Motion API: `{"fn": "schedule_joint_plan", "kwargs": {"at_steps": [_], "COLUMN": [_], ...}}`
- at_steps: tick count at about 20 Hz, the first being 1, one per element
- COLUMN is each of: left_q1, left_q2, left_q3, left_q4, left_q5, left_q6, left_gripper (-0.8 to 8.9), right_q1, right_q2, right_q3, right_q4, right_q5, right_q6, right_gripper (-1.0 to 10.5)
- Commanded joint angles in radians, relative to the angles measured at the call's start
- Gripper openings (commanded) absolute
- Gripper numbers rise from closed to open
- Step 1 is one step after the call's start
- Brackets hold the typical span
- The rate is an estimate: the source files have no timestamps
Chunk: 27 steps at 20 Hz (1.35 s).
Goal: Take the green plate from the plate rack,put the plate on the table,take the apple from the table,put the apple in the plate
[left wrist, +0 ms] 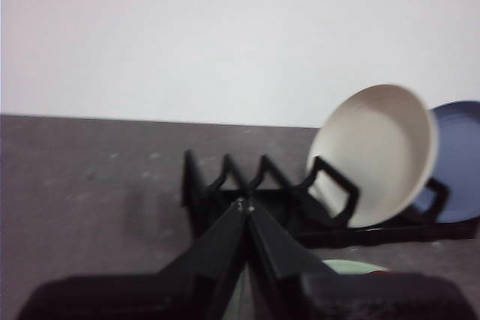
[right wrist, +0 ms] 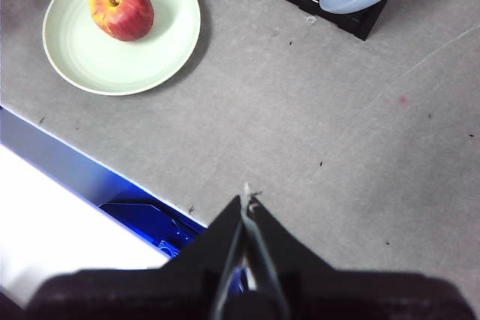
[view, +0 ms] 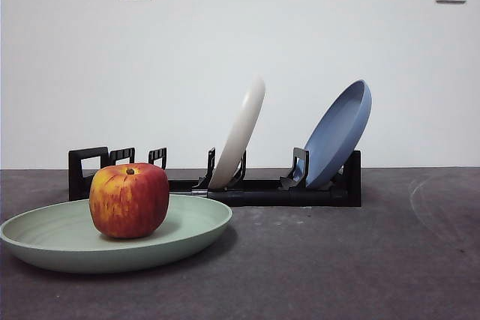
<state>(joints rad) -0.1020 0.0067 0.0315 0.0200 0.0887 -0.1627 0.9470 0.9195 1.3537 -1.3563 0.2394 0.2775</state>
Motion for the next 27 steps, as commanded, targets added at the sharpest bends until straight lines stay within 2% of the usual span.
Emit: {"fn": "schedule_joint_plan", "kwargs": {"at_steps": [1, 3, 5, 27], "left_q1": [0.011, 0.022, 0.032, 0.031], "left_q2": [-0.002, -0.002, -0.002, 0.000], "left_q3": [-0.022, -0.022, -0.021, -0.021], "left_q4": [-0.068, -0.138, -0.190, -0.183], "left_q5": [-0.054, -0.117, -0.140, -0.134], "left_q6": [0.019, 0.019, 0.024, 0.040], "left_gripper": [-0.03, -0.03, -0.03, -0.03], "right_q1": [0.002, 0.002, 0.002, 0.002], "right_q2": [0.000, 0.000, 0.000, 0.000], "right_q3": [-0.010, -0.010, -0.010, -0.010], "right_q4": [-0.021, -0.021, -0.021, -0.021], "right_q5": [0.005, 0.004, 0.005, 0.005], "right_q6": [0.010, 0.010, 0.010, 0.010], "right_gripper": [0.0, 0.0, 0.0, 0.0]}}
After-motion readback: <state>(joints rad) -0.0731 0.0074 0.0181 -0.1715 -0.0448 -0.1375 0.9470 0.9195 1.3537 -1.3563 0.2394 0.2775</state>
